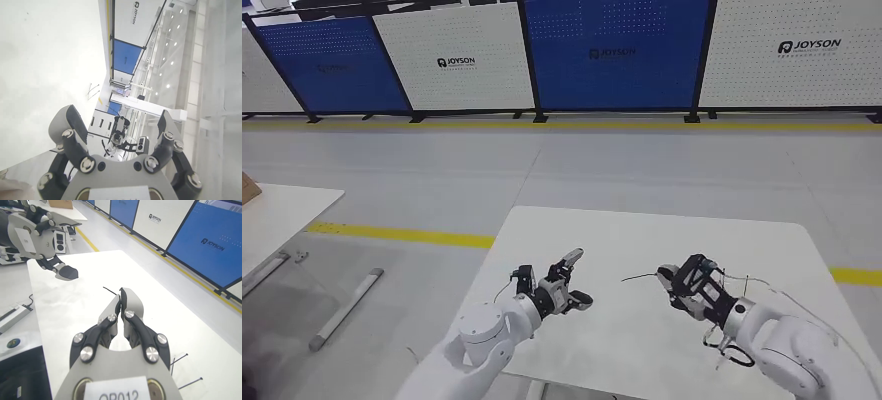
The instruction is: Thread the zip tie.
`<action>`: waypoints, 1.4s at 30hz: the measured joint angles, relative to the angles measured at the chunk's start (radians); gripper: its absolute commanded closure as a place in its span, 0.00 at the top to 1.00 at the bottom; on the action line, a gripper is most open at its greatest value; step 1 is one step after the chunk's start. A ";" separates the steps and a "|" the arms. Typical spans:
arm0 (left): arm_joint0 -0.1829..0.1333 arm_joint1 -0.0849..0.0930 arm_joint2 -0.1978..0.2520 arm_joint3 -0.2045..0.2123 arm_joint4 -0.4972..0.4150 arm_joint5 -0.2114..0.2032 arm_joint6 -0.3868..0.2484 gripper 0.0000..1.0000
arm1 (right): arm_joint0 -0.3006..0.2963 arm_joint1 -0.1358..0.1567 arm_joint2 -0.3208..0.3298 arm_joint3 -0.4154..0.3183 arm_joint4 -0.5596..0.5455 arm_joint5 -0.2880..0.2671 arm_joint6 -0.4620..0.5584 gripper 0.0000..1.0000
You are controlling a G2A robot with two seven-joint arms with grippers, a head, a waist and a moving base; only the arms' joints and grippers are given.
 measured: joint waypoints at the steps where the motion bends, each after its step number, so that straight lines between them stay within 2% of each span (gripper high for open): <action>1: -0.011 -0.002 0.014 0.000 -0.002 0.000 0.004 1.00 | 0.014 0.002 -0.025 0.000 -0.021 0.000 0.002 0.00; 4: -0.040 -0.006 0.051 0.010 -0.003 0.000 0.022 1.00 | 0.047 0.004 -0.071 0.017 -0.023 0.000 0.001 0.00; 6: -0.051 -0.007 0.067 0.017 0.005 0.000 0.029 1.00 | 0.051 0.004 -0.075 0.020 -0.019 0.000 0.001 0.00; 14: -0.051 -0.007 0.068 0.018 0.005 -0.001 0.029 1.00 | 0.048 0.004 -0.072 0.019 -0.022 0.002 -0.002 0.00; 17: -0.061 -0.012 0.082 0.037 -0.036 0.000 0.033 1.00 | 0.045 0.001 -0.077 0.006 -0.097 0.002 -0.019 0.00; 22: -0.130 -0.018 0.169 0.083 -0.132 0.000 0.052 1.00 | 0.064 -0.015 -0.124 -0.032 -0.237 0.000 -0.010 0.00; 26: -0.198 -0.020 0.222 0.117 -0.301 0.000 0.093 1.00 | 0.086 -0.029 -0.158 -0.038 -0.276 0.000 0.009 0.00; 36: -0.198 -0.020 0.225 0.121 -0.302 -0.001 0.095 1.00 | 0.088 -0.030 -0.161 -0.038 -0.273 0.000 0.008 0.00; 39: -0.200 -0.021 0.239 0.141 -0.299 0.000 0.099 1.00 | 0.083 -0.030 -0.157 -0.038 -0.288 0.002 0.004 0.00; 42: -0.218 -0.021 0.247 0.163 -0.332 0.000 0.106 1.00 | 0.065 -0.028 -0.140 -0.048 -0.327 0.001 -0.020 0.00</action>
